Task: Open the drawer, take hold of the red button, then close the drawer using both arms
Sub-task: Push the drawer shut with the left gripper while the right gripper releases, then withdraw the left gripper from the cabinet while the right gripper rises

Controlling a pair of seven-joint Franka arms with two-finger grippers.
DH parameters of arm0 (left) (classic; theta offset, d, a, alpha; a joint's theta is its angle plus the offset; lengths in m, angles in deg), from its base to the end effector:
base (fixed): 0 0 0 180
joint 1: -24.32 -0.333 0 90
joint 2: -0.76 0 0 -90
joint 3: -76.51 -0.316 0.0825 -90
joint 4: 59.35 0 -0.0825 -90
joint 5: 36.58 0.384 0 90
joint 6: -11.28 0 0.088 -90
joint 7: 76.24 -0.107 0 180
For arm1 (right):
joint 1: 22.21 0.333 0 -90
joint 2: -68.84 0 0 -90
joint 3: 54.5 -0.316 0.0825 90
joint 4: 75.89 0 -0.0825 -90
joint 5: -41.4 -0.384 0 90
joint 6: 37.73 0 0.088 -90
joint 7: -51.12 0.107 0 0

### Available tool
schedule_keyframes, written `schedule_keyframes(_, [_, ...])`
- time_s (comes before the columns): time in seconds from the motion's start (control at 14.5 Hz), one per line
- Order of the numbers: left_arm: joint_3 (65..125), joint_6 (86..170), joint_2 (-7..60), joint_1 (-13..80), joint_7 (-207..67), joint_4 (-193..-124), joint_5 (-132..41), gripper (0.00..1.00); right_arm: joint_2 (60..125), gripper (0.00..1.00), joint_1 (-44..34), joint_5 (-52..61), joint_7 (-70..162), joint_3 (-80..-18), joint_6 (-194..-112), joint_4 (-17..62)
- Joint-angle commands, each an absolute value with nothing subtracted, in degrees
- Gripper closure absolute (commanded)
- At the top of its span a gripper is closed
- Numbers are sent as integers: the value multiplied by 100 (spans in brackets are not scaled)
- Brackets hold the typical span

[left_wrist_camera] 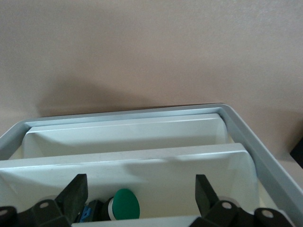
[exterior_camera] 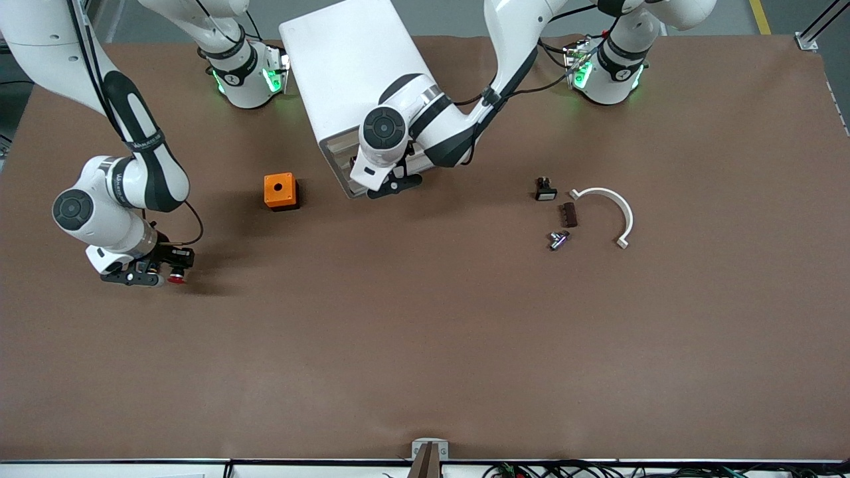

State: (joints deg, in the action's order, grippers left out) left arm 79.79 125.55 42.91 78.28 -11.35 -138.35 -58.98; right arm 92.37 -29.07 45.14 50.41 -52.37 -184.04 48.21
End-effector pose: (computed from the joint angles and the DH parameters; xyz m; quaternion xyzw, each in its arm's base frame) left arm 0.3779 -0.6152 0.2726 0.9664 0.1611 -0.1958 0.0411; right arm 0.5558 -0.0872 0.2008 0.9987 -0.0434 -0.0136 0.0242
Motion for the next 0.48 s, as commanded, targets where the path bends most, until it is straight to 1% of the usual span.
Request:
schedule_keyframes(0.0, [7959, 12528, 4180, 7793, -1163, -13907, -6005, 0, 9328, 100, -3065, 4597, 5007, -5362, -18451, 4760])
schedule_keyframes(0.14, [7898, 12571, 4163, 7732, -1190, -13872, -5935, 0, 9337, 100, -3056, 4571, 5007, -5353, -18477, 4751])
schedule_keyframes(0.41, [7774, 12581, 3961, 7293, -1164, -13854, -5786, 0, 9468, 100, -3073, 4571, 5007, -5353, -18697, 4742])
